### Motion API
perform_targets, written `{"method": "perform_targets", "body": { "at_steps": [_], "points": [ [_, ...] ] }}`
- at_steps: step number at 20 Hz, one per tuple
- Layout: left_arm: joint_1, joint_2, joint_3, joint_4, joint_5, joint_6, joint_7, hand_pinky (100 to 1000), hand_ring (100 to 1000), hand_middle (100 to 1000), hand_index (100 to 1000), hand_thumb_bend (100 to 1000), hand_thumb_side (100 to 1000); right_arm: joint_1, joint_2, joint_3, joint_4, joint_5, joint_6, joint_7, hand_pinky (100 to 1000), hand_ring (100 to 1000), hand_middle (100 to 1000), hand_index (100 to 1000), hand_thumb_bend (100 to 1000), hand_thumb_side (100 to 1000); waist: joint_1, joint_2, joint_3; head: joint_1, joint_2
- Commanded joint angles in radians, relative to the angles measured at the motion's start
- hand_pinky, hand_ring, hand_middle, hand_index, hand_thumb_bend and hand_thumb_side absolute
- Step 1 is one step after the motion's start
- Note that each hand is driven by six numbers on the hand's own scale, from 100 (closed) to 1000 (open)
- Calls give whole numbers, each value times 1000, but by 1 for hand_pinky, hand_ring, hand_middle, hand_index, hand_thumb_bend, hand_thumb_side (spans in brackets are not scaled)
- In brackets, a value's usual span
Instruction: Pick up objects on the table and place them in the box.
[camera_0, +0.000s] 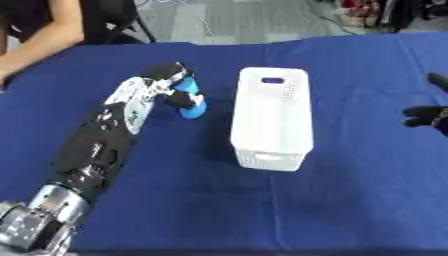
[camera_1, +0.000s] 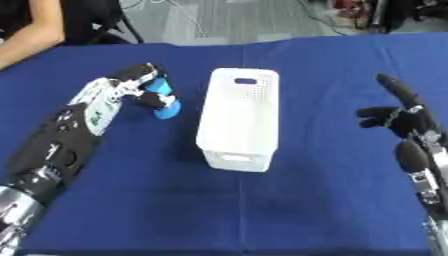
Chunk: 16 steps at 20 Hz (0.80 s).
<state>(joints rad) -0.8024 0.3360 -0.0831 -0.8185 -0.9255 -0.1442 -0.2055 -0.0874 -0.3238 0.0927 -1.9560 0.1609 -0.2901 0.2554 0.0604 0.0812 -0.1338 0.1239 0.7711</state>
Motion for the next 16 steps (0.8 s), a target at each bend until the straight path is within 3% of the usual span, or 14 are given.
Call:
{"method": "perform_targets", "body": {
  "at_steps": [1,3,6,16],
  "points": [
    [-14,13,8,-28,24,2,53,100,233,370,443,100,428,-7,-4,-4,-13,-1,-1,1,674,735,989,1000,534,966,-5,-14,1,7,-1],
    [-14,13,7,-34,31,2,87,100,100,270,307,100,402,-7,-4,-4,-13,-1,-1,1,674,735,989,1000,536,968,-5,-14,1,8,-1],
    [-14,15,7,-42,30,8,128,100,100,211,233,100,391,-7,-4,-4,-13,-1,-1,1,674,735,989,1000,536,968,-5,-14,1,8,-1],
    [-12,16,13,-80,55,20,155,100,100,167,199,100,395,-7,-4,-4,-12,-1,-1,1,674,735,989,1000,536,968,-5,-15,1,8,-1]
  ]
}}
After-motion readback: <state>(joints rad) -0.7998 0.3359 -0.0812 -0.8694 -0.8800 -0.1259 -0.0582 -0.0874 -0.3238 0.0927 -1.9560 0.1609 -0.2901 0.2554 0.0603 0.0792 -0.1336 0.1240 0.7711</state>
